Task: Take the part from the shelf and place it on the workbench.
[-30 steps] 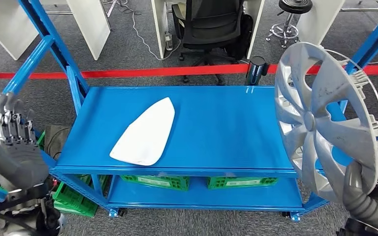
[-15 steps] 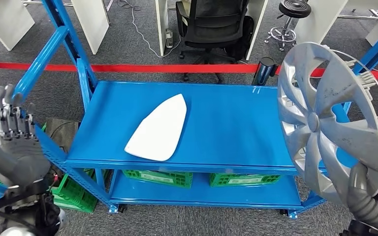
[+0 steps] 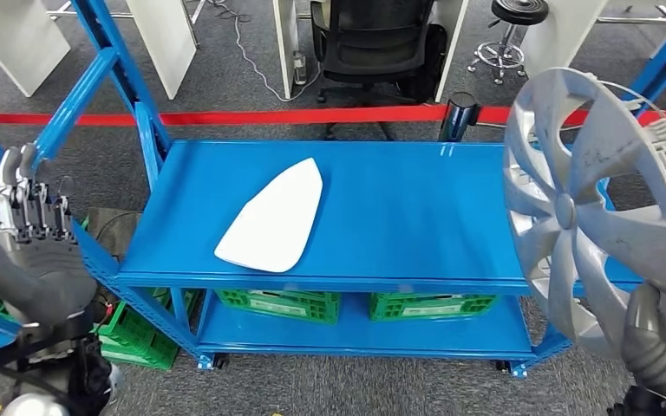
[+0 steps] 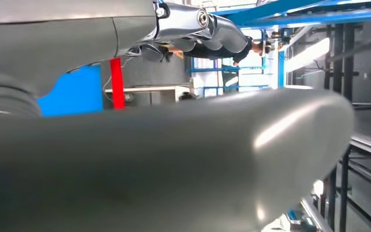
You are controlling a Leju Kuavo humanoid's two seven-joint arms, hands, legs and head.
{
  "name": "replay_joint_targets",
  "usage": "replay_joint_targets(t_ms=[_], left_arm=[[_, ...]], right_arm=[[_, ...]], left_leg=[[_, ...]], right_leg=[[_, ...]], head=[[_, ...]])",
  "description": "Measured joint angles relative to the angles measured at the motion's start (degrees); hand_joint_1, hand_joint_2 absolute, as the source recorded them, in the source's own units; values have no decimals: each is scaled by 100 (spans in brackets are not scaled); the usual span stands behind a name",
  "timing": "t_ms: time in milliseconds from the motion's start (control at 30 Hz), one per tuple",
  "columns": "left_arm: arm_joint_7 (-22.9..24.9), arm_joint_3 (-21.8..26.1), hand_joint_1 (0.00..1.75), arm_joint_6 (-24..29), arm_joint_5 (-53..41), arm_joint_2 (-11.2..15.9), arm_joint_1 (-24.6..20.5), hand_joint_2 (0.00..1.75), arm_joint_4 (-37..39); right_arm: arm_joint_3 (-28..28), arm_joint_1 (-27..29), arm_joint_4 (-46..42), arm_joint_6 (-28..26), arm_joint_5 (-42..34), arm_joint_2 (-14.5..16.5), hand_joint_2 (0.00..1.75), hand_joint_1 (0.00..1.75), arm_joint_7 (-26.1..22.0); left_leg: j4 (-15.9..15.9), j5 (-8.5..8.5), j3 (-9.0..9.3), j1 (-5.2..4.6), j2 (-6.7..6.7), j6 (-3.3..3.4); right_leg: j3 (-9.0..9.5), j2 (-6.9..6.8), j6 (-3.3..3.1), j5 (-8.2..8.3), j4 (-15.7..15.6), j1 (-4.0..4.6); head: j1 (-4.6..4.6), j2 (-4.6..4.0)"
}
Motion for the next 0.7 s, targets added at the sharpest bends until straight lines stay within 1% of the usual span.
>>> replay_joint_targets(t_ms=[33, 67, 100, 133, 167, 200, 233, 267, 333, 367, 400, 433, 500, 533, 567, 600, 633, 667, 700], left_arm=[[1, 0, 0, 0, -2, -1, 5, 0, 6], [0, 1, 0, 0, -4, -1, 8, 0, 10], [0, 1, 0, 0, -8, -1, 8, 0, 13], [0, 2, 0, 0, -13, -1, 7, 0, 13], [1, 4, 0, 0, -16, -1, 4, 0, 14], [1, 5, 0, 0, -21, -1, 2, 0, 14], [2, 7, 0, 0, -25, -1, 1, 0, 13], [3, 8, 0, 1, -28, -1, 2, 0, 13], [4, 10, 0, 0, -37, -1, 5, 0, 11], [4, 11, 0, -1, -42, -1, 5, 0, 10], [4, 11, 0, -2, -48, -2, 3, 0, 10], [5, 11, 0, -3, -53, -2, 3, 0, 10], [7, 11, 0, -3, -62, -3, 5, 0, 10], [7, 10, 0, -3, -68, -3, 6, 0, 11], [4, 10, 0, -1, -78, -3, 6, 0, 12], [0, 10, 0, 3, -93, -4, 6, 0, 13], [-3, 10, 0, 9, -113, -4, 4, 0, 13], [-7, 10, 0, 15, -136, -5, 1, 0, 12], [-9, 11, 0, 24, -156, -5, -5, 0, 11]], right_arm=[[1, 0, 1, 0, -5, 2, 175, 175, -3], [1, 0, 1, 0, -12, 3, 175, 175, -8], [1, 0, 2, 0, -20, 5, 175, 175, -16], [2, -1, 2, 0, -27, 7, 175, 175, -25], [2, -2, 2, 0, -30, 8, 175, 175, -33], [2, -5, 2, 0, -32, 9, 175, 175, -39], [3, -8, 2, 0, -32, 9, 175, 175, -45], [4, -10, 2, 0, -33, 9, 175, 175, -54], [18, -15, 3, 0, -35, 9, 175, 175, -68], [28, -18, 4, 0, -36, 9, 175, 175, -72], [41, -28, 4, 0, -36, 9, 175, 175, -76], [55, -40, 4, 0, -38, 9, 175, 175, -82], [81, -66, 7, 0, -48, 9, 175, 175, -97], [96, -74, 11, 0, -54, 9, 175, 175, -101], [113, -83, 19, 0, -57, 9, 175, 175, -103], [134, -96, 29, 0, -58, 9, 175, 175, -104], [156, -117, 39, 0, -57, 9, 175, 175, -104], [181, -148, 47, 0, -55, 9, 175, 175, -105], [207, -180, 52, 0, -53, 9, 175, 175, -107]], left_leg=[[209, -60, -68, 24, 1, -23], [216, -25, -37, 44, 2, -41], [-10, 101, 113, 61, 3, -52], [-394, 263, 344, 75, 4, -61], [-787, 361, 574, 77, 0, -67], [-1093, 424, 759, 73, -7, -54], [-1256, 435, 853, 61, -13, -31], [-1290, 415, 869, 43, -21, 0], [-1297, 467, 846, 38, -25, 81], [-1309, 490, 839, 45, -24, 118], [-1326, 513, 831, 54, -22, 157], [-1337, 534, 817, 59, -19, 193], [-1335, 562, 766, 38, -15, 235], [-1333, 576, 742, 27, -15, 246], [-1332, 589, 722, 16, -15, 250], [-1330, 601, 708, 8, -17, 250], [-1326, 611, 700, 2, -19, 245], [-1322, 620, 695, -2, -20, 237], [-1312, 629, 685, -13, -21, 219]], right_leg=[[-21, 0, 7, 10, 7, -6], [-39, 0, 17, 18, 17, -14], [-53, 1, 33, 22, 35, -27], [-64, 3, 53, 19, 59, -41], [-79, 7, 85, 13, 84, -47], [-99, 11, 124, 9, 113, -50], [-123, 14, 169, 15, 133, -49], [-147, 17, 216, 31, 139, -49], [-183, 17, 292, 54, 143, -66], [-221, 16, 317, 16, 187, -72], [-302, 15, 334, -97, 345, -75], [-436, 14, 345, -271, 628, -77], [-766, 14, 356, -648, 1403, -73], [-885, 14, 357, -747, 1700, -71], [-909, 14, 350, -743, 1799, -68], [-824, 14, 335, -644, 1680, -63], [-642, 14, 310, -478, 1363, -55], [-415, 14, 275, -324, 934, -42], [-214, 12, 243, -225, 556, -25]], head=[[-18, 0], [-34, 0], [-50, 0], [-70, 0], [-93, 0], [-120, 0], [-136, 0], [-145, 0], [-140, 0], [-132, 0], [-110, 0], [-74, 0], [5, 0], [33, 0], [54, 0], [75, 0], [96, 0], [117, 0], [132, 0]])
